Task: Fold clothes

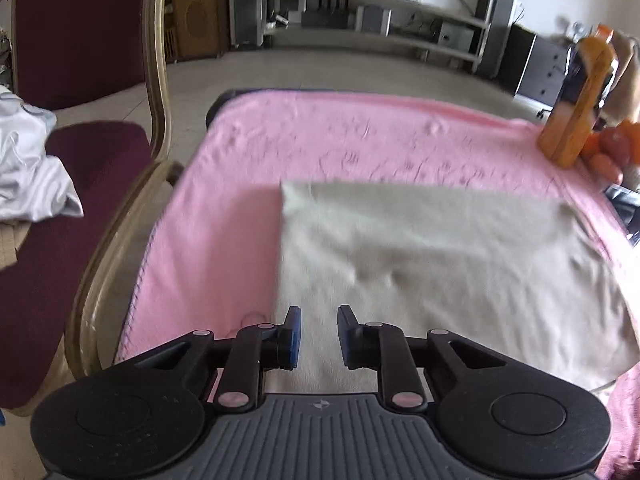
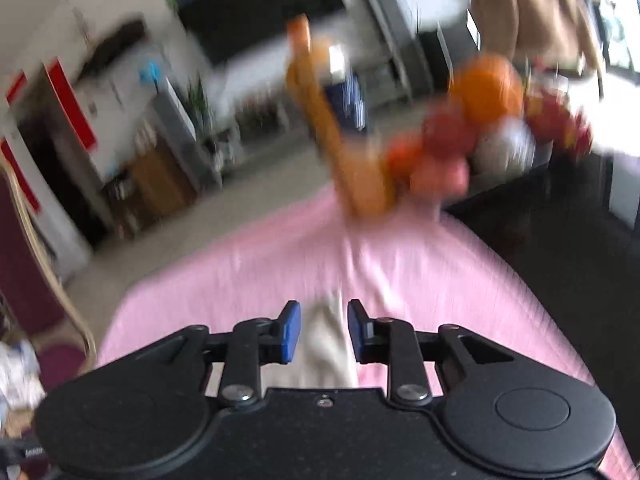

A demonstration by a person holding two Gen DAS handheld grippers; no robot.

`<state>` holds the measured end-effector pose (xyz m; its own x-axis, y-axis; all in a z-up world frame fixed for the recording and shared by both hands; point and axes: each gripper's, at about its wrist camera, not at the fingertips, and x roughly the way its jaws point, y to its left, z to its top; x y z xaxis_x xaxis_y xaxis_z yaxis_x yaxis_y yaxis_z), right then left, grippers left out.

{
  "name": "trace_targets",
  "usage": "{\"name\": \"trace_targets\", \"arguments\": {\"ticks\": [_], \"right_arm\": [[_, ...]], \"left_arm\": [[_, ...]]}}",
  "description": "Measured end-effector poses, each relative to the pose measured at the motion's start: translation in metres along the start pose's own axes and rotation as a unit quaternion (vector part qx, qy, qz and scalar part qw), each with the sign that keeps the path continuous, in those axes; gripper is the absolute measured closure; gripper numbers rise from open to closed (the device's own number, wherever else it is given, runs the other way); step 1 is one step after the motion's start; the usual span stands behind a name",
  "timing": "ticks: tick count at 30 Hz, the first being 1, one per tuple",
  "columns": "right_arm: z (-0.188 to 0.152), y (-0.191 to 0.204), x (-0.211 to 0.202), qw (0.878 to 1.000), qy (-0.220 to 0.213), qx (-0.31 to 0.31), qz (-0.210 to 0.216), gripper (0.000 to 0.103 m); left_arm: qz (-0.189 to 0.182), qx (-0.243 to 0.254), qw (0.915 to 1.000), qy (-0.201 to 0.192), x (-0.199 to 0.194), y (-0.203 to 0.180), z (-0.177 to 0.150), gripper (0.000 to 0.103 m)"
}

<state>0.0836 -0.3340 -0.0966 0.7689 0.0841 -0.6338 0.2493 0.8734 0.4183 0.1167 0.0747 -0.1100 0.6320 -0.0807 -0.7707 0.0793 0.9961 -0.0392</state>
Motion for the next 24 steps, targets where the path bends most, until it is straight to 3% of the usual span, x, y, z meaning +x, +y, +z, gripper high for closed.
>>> {"name": "trace_targets", "arguments": {"ticks": [3,5,7,9,12,16,18,21,24], "right_arm": [[-0.007,-0.006,0.033,0.997,0.060,0.038,-0.011,0.078],[-0.005,-0.012,0.037,0.996,0.049,0.074,-0.006,0.079],[-0.003,-0.022,0.042,0.990,0.037,0.131,0.032,0.080],[-0.004,-0.035,0.056,0.975,0.038,0.197,0.097,0.080],[-0.012,-0.046,0.092,0.935,0.092,0.279,0.196,0.079],[-0.018,-0.031,0.119,0.955,0.137,0.225,0.139,0.080],[-0.020,-0.034,0.121,0.960,0.133,0.224,0.106,0.102],[-0.017,-0.055,0.108,0.963,0.079,0.253,0.047,0.103],[-0.016,-0.069,0.082,0.962,0.030,0.271,-0.034,0.097]], "left_arm": [[-0.002,-0.010,0.9999,-0.010,0.001,0.003,0.000,0.084],[-0.009,-0.023,0.9995,-0.017,0.002,0.007,0.003,0.085],[-0.010,-0.030,0.9994,-0.016,0.009,0.007,0.006,0.086],[-0.013,-0.034,0.9993,-0.006,0.020,0.006,0.008,0.087],[-0.010,-0.030,0.9994,0.014,0.037,0.005,0.008,0.086],[-0.001,-0.037,0.9987,0.033,0.046,0.009,0.009,0.083],[-0.005,-0.050,0.9981,0.037,0.047,0.014,0.008,0.078],[-0.008,-0.060,0.9974,0.038,0.045,0.018,0.007,0.079],[-0.008,-0.055,0.9980,0.031,0.036,0.016,0.003,0.083]]}}
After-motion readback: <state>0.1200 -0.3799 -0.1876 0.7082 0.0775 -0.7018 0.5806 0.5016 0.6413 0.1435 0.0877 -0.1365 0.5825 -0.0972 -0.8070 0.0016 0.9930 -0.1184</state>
